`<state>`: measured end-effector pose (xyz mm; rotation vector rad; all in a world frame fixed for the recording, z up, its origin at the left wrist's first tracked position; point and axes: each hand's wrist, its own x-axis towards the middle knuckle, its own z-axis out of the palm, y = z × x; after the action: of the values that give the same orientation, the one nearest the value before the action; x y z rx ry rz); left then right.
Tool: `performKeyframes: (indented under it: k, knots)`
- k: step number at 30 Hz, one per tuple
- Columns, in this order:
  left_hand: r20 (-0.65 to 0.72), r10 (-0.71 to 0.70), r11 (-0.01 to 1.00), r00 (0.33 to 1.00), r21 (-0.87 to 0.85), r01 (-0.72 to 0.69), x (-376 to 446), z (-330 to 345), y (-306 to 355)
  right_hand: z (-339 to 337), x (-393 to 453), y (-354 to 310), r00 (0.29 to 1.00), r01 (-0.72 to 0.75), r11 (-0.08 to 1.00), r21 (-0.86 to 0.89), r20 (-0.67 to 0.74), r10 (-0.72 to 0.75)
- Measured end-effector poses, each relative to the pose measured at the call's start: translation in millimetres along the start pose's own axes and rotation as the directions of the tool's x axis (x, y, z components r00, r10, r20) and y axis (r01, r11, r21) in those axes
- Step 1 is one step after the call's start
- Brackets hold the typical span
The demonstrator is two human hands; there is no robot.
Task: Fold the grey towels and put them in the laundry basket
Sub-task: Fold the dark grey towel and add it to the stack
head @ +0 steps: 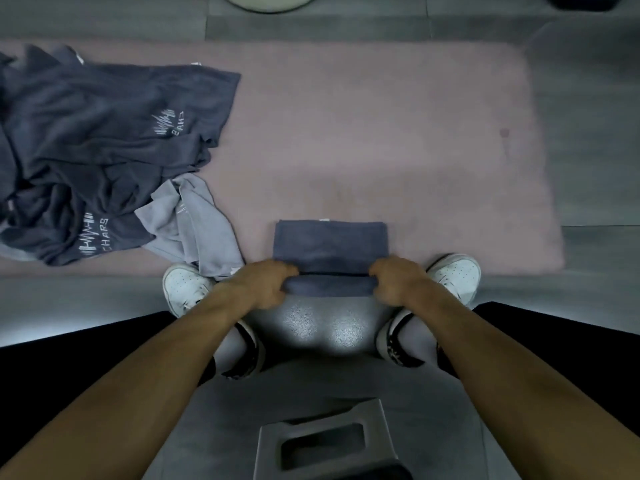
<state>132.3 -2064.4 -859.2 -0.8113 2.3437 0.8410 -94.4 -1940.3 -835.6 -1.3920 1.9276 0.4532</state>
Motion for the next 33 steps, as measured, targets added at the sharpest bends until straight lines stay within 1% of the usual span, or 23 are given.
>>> performKeyframes:
  k: [2, 4, 6, 7, 8, 9, 11, 15, 16, 17, 18, 19, 20, 21, 22, 23, 24, 25, 26, 27, 28, 30, 33]
  knots:
    - [-0.048, -0.026, 0.979, 0.999, -0.204, 0.016, -5, -2, -4, -6, 1, 7, 0.991, -0.084, 0.963, 0.257, -0.077, 0.107]
    - [-0.222, -0.111, 0.919, 0.969, -0.393, 0.015, -6, -6, -6, -11, 7, 16, 0.951, -0.149, 0.826, 0.544, -0.149, 0.27]
    - [-0.381, -0.247, 0.842, 0.891, -0.539, 0.003, -1, -10, -3, -17, 14, 20, 0.904, -0.144, 0.655, 0.742, -0.171, 0.392]
    - [-0.422, -0.308, 0.806, 0.853, -0.592, -0.002, 4, -11, -2, -18, 19, 21, 0.887, -0.117, 0.589, 0.799, -0.183, 0.425]
    - [-0.445, -0.35, 0.774, 0.824, -0.632, -0.013, 10, -11, -1, -19, 25, 21, 0.874, -0.094, 0.561, 0.823, -0.202, 0.442]
    - [-0.457, -0.381, 0.756, 0.804, -0.655, -0.014, 17, -12, 1, -18, 31, 20, 0.862, -0.079, 0.564, 0.822, -0.228, 0.453]
    - [-0.484, -0.42, 0.76, 0.768, -0.65, 0.006, 30, -9, 3, -12, 47, 19, 0.835, -0.064, 0.591, 0.804, -0.282, 0.473]
    - [-0.499, -0.518, 0.766, 0.694, -0.632, 0.117, 51, 1, 3, 3, 73, 20, 0.812, -0.037, 0.579, 0.815, -0.313, 0.492]
    - [-0.537, -0.517, 0.796, 0.667, -0.589, 0.142, 55, 3, 4, 6, 78, 21, 0.812, -0.031, 0.585, 0.81, -0.321, 0.488]
    - [-0.605, -0.468, 0.856, 0.644, -0.491, 0.161, 58, 5, 5, 9, 83, 22, 0.808, -0.03, 0.604, 0.797, -0.336, 0.484]
    - [-0.678, -0.366, 0.924, 0.638, -0.344, 0.166, 63, 7, 6, 11, 86, 22, 0.802, -0.037, 0.631, 0.775, -0.353, 0.481]
    - [-0.709, -0.236, 0.972, 0.665, -0.181, 0.152, 68, 9, 9, 14, 87, 21, 0.797, -0.058, 0.667, 0.743, -0.369, 0.479]
    - [-0.693, -0.103, 0.993, 0.713, -0.028, 0.115, 73, 13, 13, 16, 88, 18, 0.787, -0.075, 0.712, 0.698, -0.398, 0.472]
    - [-0.645, -0.001, 0.993, 0.764, 0.088, 0.076, 77, 18, 17, 20, 88, 16, 0.765, -0.072, 0.769, 0.636, -0.459, 0.451]
    - [-0.593, 0.056, 0.985, 0.804, 0.163, 0.052, 82, 23, 19, 24, 87, 13, 0.731, -0.048, 0.833, 0.551, -0.549, 0.406]
    - [-0.552, 0.071, 0.979, 0.831, 0.198, 0.048, 85, 29, 21, 27, 87, 11, 0.691, -0.006, 0.896, 0.444, -0.646, 0.325]
    - [-0.53, 0.059, 0.977, 0.846, 0.206, 0.061, 88, 37, 20, 29, 87, 9, 0.672, 0.042, 0.948, 0.317, -0.71, 0.208]
    - [-0.518, 0.031, 0.976, 0.855, 0.199, 0.085, 89, 43, 19, 33, 87, 8, 0.679, 0.096, 0.979, 0.178, -0.731, 0.066]
    - [-0.503, 0.001, 0.975, 0.864, 0.192, 0.111, 89, 49, 18, 38, 87, 6, 0.718, 0.155, 0.986, 0.067, -0.693, -0.066]
    - [-0.489, -0.018, 0.972, 0.872, 0.197, 0.13, 88, 54, 18, 43, 88, 6, 0.76, 0.202, 0.979, -0.002, -0.631, -0.158]
    - [-0.48, -0.02, 0.968, 0.877, 0.209, 0.137, 87, 57, 17, 46, 88, 8, 0.809, 0.22, 0.975, -0.017, -0.555, -0.192]
    - [-0.465, -0.005, 0.968, 0.885, 0.221, 0.122, 85, 56, 18, 47, 90, 19, 0.9, 0.176, 0.984, 0.002, -0.404, -0.16]
    - [-0.443, -0.024, 0.977, 0.896, 0.181, 0.115, 83, 48, 16, 34, 95, 29, 0.972, 0.103, 0.994, 0.027, -0.213, -0.096]
